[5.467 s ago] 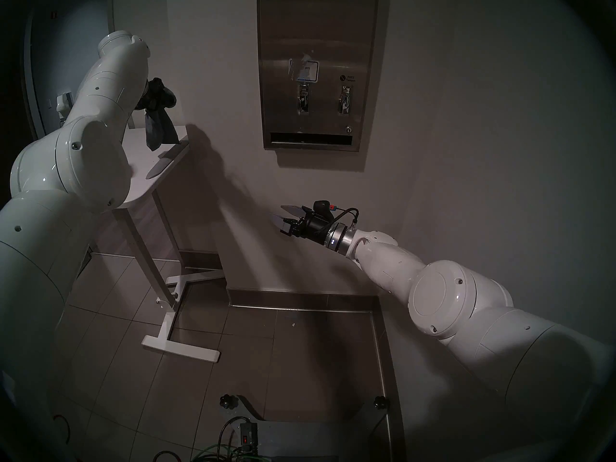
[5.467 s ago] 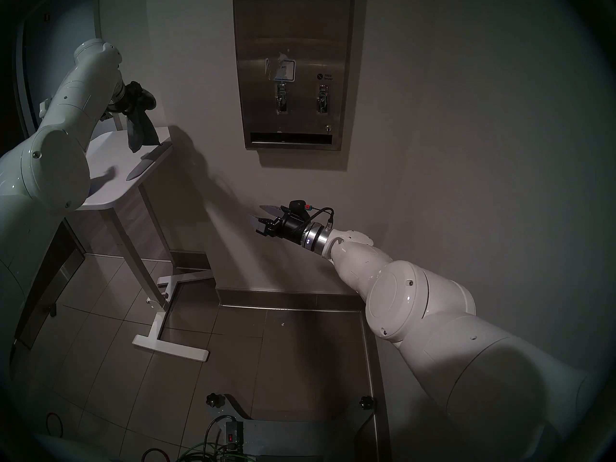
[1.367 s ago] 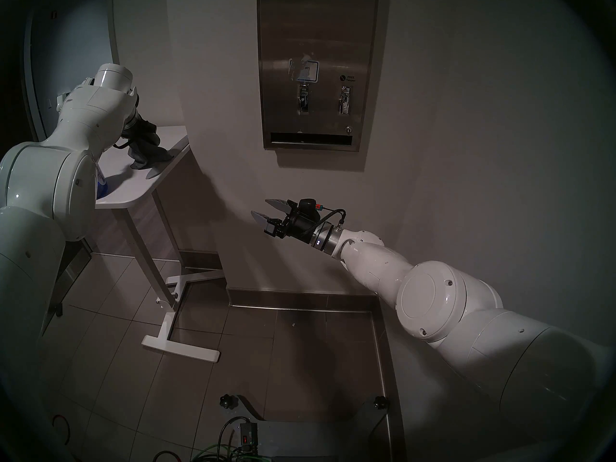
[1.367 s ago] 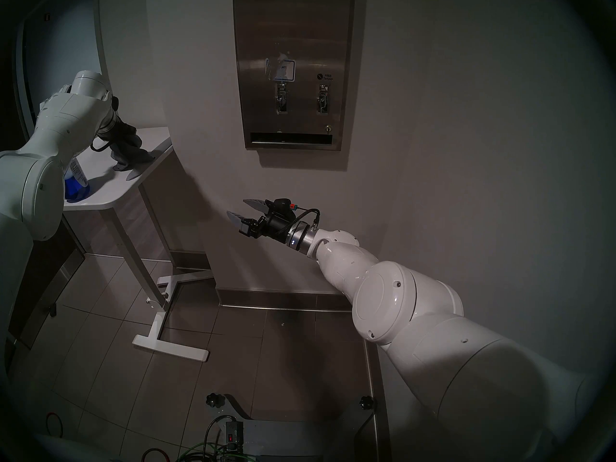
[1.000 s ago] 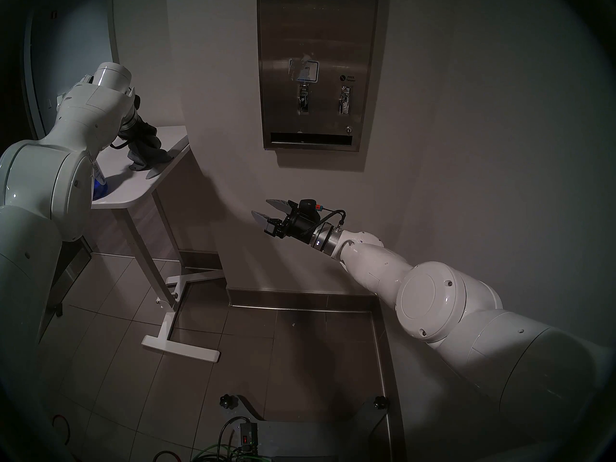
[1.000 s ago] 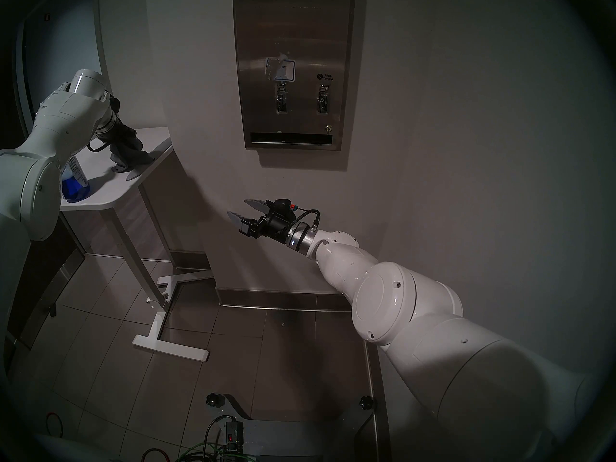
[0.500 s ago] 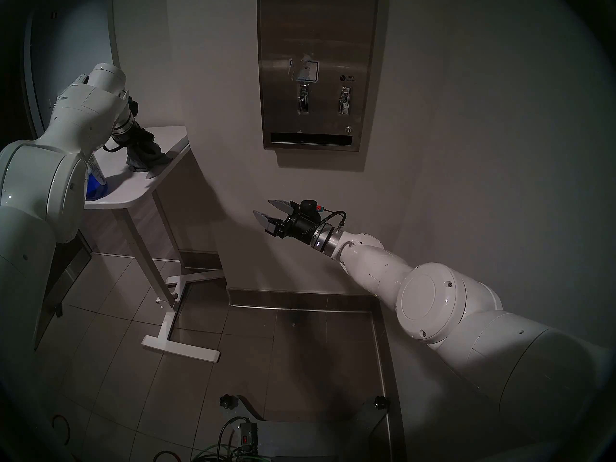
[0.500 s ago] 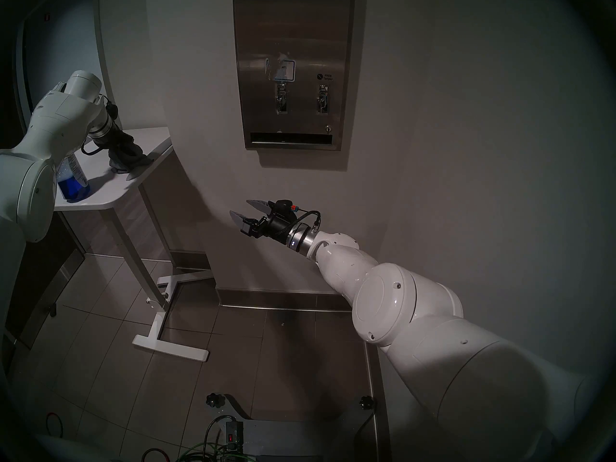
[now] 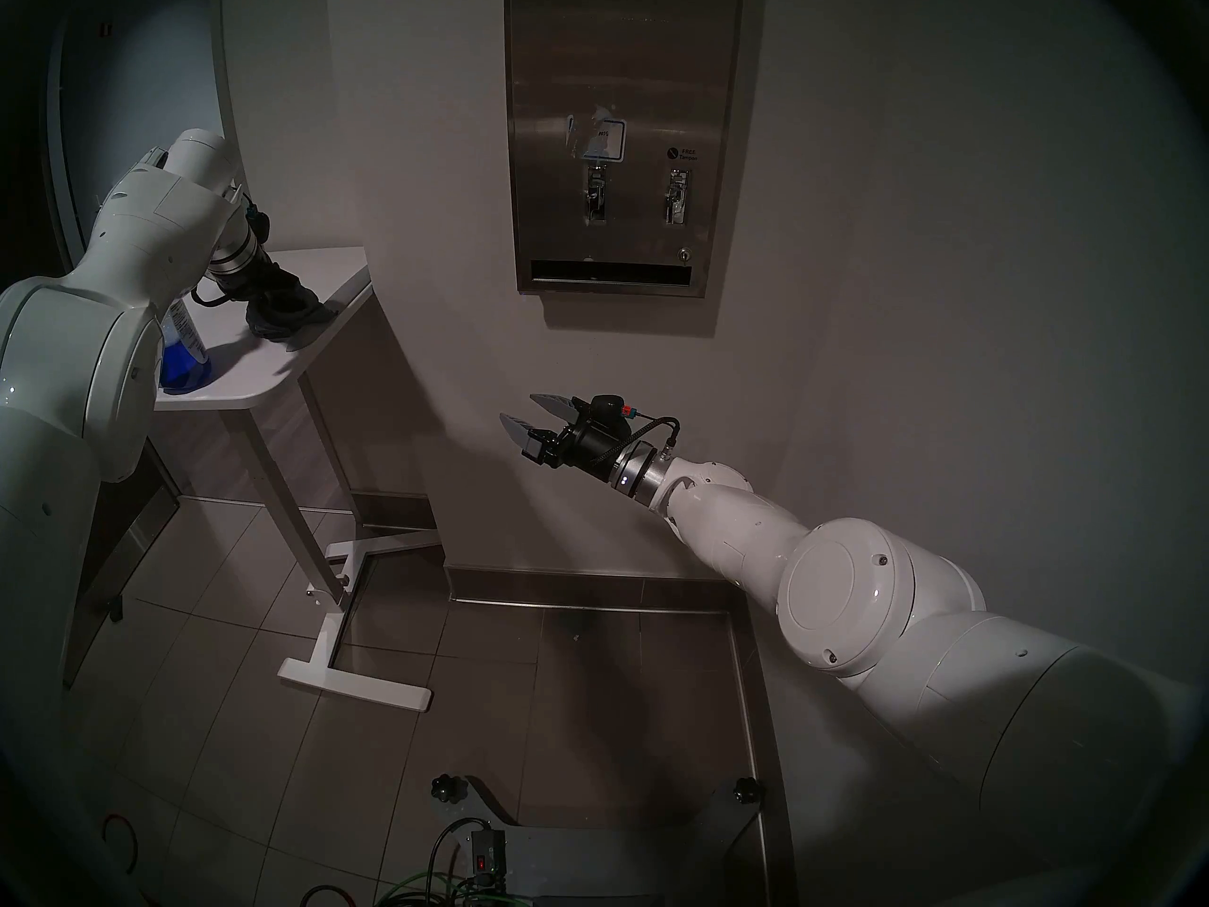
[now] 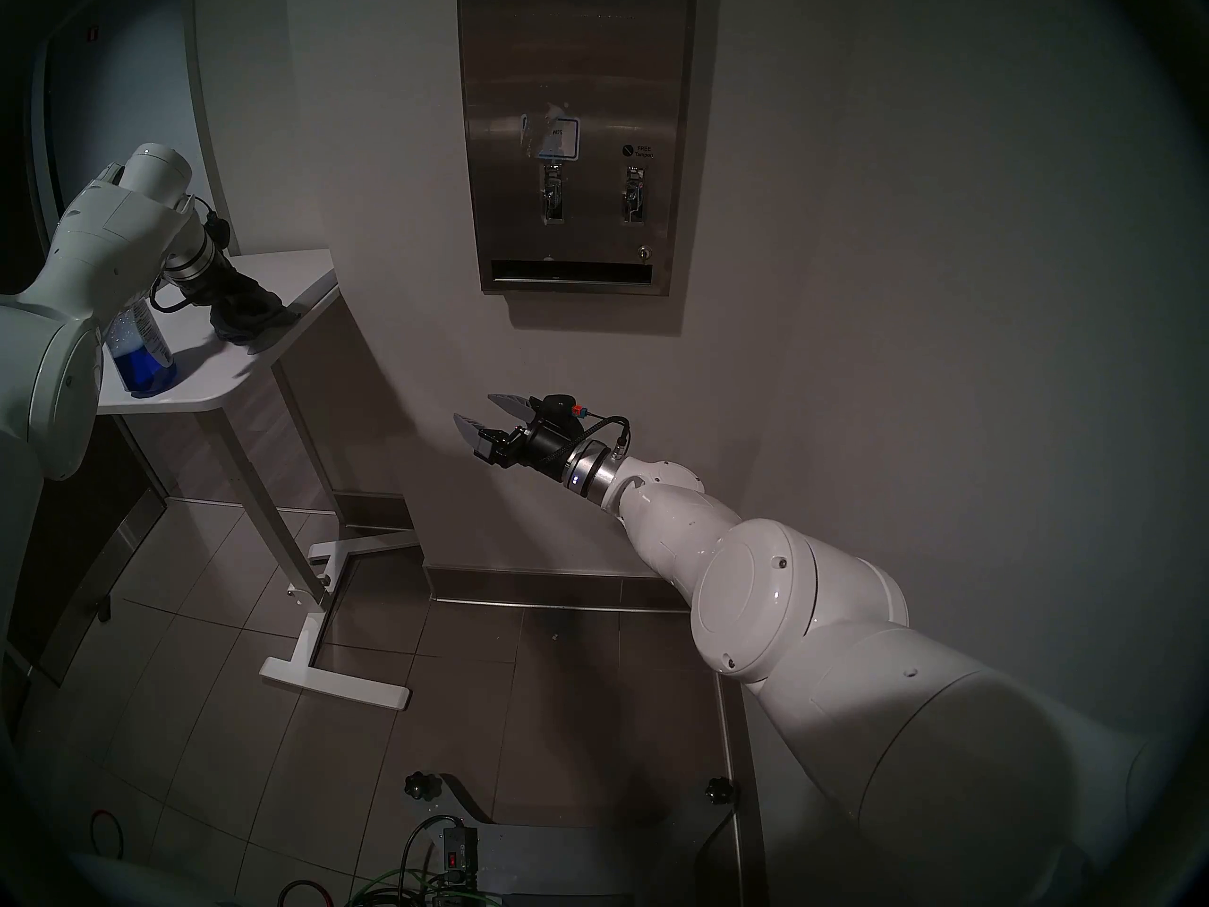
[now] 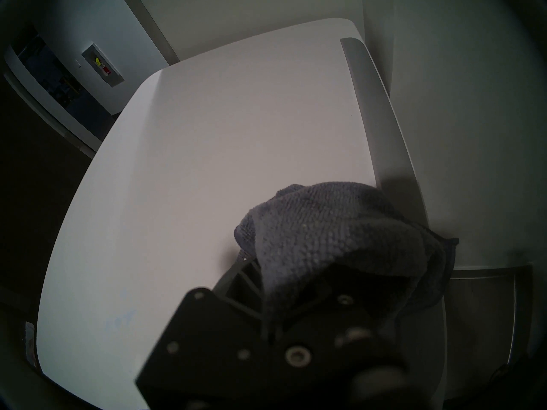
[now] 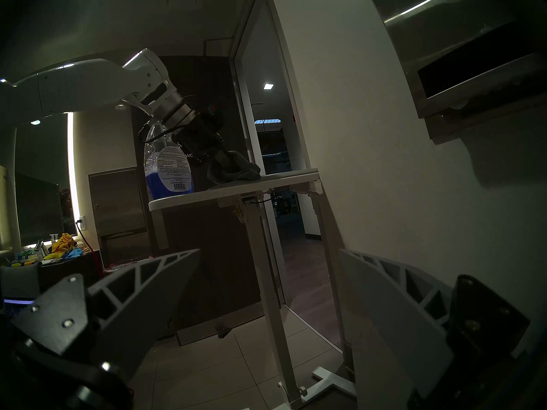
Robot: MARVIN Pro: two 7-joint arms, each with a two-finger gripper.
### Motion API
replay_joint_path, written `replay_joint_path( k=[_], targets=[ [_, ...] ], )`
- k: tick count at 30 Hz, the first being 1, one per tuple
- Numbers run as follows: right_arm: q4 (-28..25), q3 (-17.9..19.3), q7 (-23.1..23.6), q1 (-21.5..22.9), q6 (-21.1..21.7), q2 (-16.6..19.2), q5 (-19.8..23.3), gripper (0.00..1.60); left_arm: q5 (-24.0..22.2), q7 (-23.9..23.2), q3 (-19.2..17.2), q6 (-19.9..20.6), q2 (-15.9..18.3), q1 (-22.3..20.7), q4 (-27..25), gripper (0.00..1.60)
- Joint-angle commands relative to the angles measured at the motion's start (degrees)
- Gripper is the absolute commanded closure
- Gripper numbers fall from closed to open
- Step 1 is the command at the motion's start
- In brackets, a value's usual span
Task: Pick up the cloth and wipe the surface
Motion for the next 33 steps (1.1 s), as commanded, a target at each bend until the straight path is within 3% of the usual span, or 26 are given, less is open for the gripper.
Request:
replay_joint_path(
  k=[1,17,33],
  targets=[
    [-0.77,0.24,-0.40,1.45,-0.06,0.10,0.24,0.00,0.14,-3.38,0.73,-0.14,-0.55,-3.31,-1.88,1.60],
    [-0.83,0.60,-2.48,1.04,-0.11,0.58,0.20,0.00,0.19,-12.70,2.61,-0.58,-1.14,-4.93,-3.37,1.60],
    [-0.80,0.72,-4.24,0.85,-0.13,0.88,0.12,0.00,0.76,-20.23,4.87,-1.47,1.08,-6.38,-3.93,1.60]
  ],
)
